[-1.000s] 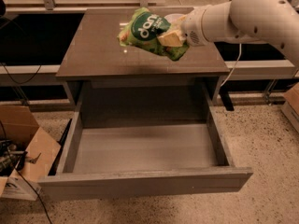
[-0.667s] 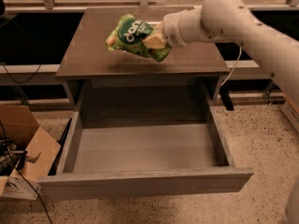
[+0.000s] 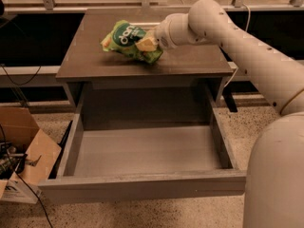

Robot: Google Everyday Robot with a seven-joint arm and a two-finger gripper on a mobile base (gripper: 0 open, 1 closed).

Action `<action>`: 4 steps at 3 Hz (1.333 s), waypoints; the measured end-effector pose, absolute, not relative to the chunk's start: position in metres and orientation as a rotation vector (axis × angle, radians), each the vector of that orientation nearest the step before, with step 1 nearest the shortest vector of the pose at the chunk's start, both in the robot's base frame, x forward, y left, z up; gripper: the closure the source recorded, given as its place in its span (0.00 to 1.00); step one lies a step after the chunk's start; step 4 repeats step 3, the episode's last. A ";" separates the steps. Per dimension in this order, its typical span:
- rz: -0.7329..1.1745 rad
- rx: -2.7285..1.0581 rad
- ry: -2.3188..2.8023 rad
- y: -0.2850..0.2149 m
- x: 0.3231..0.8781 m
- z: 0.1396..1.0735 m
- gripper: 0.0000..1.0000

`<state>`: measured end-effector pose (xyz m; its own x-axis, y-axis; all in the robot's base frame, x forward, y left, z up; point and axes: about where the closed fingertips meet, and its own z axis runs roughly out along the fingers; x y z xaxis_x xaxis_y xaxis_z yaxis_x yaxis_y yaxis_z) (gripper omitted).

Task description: Pick green rice chip bag from top drawer and place on counter

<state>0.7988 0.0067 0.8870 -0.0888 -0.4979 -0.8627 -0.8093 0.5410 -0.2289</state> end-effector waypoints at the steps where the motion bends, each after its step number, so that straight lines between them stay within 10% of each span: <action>1: 0.380 -1.098 1.744 0.009 0.799 0.885 0.28; 2: 0.386 -1.103 1.745 0.013 0.799 0.883 0.00; 4: 0.386 -1.103 1.745 0.013 0.799 0.882 0.00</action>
Offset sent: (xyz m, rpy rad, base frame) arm 0.0003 0.0024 -0.0014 0.0005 0.0019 0.0031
